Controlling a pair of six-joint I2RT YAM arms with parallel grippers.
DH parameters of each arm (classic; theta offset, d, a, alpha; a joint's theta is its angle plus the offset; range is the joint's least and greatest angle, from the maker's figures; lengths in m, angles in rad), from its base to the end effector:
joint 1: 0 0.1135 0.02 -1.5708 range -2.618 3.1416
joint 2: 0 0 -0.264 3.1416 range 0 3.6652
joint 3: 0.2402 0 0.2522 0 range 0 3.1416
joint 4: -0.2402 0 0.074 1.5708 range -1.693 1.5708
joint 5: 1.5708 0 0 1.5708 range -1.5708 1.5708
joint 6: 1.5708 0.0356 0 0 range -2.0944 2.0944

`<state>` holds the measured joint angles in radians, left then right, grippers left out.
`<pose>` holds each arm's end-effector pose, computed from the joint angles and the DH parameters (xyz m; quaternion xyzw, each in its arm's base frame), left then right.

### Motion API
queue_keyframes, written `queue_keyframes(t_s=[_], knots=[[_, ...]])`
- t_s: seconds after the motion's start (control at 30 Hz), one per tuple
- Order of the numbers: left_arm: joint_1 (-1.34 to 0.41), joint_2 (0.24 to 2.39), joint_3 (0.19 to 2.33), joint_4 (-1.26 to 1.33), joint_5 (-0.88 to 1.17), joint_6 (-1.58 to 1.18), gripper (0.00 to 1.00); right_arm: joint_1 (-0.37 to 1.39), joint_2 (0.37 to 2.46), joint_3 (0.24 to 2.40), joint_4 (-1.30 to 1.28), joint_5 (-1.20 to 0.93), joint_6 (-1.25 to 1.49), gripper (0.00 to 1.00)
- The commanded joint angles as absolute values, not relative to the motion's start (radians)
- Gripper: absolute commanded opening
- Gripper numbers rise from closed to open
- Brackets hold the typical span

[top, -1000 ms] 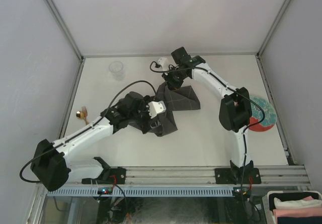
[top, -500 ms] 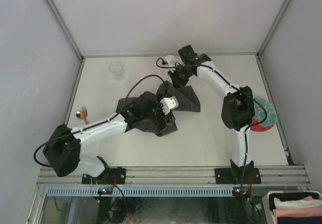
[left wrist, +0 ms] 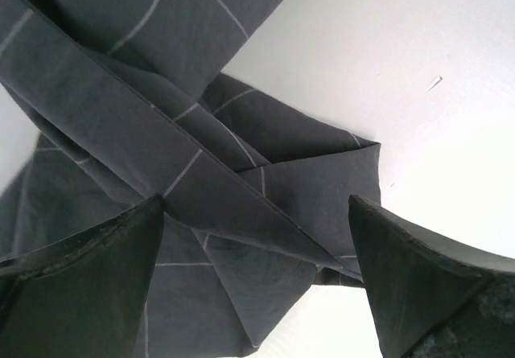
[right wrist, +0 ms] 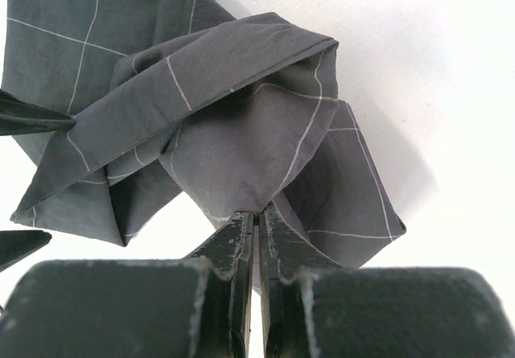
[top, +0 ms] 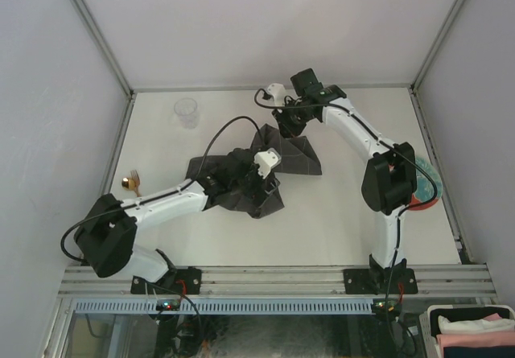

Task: Set the dinner table for one person
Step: Flatten out the napkin at the center of the board.

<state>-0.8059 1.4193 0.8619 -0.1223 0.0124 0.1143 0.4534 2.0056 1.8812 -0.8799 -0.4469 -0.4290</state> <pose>0.2109 -0.2204 0.2269 0.4031 0.8073 -0.1513 0.4035 0.3876 0.2060 0.2925 -0.4558 0.8202 0.2161 0.2699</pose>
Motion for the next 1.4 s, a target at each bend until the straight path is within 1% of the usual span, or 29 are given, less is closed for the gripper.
queue_keyframes(t_s=[0.0,0.1,0.13,0.17,0.2,0.23,0.27,0.33,0.4,0.43,0.6,0.8,1.03,1.17,1.37], knots=[[-0.809,1.496,0.895,-0.146,0.002,0.033,1.00,0.451,1.949,1.874,-0.827,-0.451,-0.415,0.00],[-0.808,1.573,0.969,-0.190,0.028,0.019,0.95,0.451,1.937,1.861,-0.812,-0.443,-0.410,0.00],[-0.808,1.600,0.987,-0.199,0.031,0.018,0.90,0.451,1.933,1.856,-0.808,-0.440,-0.409,0.00],[-0.808,1.621,1.000,-0.199,0.032,0.019,0.83,0.450,1.926,1.852,-0.806,-0.436,-0.411,0.00],[-0.808,1.641,1.007,-0.197,0.029,0.026,0.74,0.448,1.922,1.848,-0.806,-0.432,-0.412,0.00],[-0.808,1.657,1.016,-0.198,0.020,0.034,0.61,0.443,1.917,1.844,-0.806,-0.427,-0.415,0.00],[-0.809,1.669,1.022,-0.203,0.012,0.043,0.46,0.440,1.912,1.839,-0.807,-0.422,-0.419,0.00],[-0.808,1.670,1.030,-0.226,-0.003,0.074,0.20,0.430,1.900,1.832,-0.816,-0.413,-0.430,0.00],[-0.808,1.644,1.025,-0.255,-0.027,0.113,0.05,0.413,1.884,1.823,-0.825,-0.406,-0.442,0.00],[-0.806,1.622,1.019,-0.271,-0.041,0.137,0.01,0.405,1.873,1.814,-0.827,-0.406,-0.447,0.00],[-0.762,1.437,0.982,-0.374,-0.079,0.249,0.00,0.334,1.811,1.736,-0.822,-0.405,-0.466,0.00],[-0.672,1.202,0.988,-0.525,-0.146,0.370,0.00,0.253,1.700,1.623,-0.799,-0.401,-0.494,0.00],[-0.635,0.943,0.945,-0.584,-0.251,0.540,0.00,0.135,1.581,1.620,-0.810,-0.439,-0.503,0.00],[-0.607,0.877,0.955,-0.578,-0.287,0.613,0.00,0.084,1.506,1.637,-0.806,-0.455,-0.503,0.00],[-0.550,0.869,1.057,-0.584,-0.298,0.706,0.00,0.045,1.411,1.649,-0.791,-0.504,-0.466,0.00]])
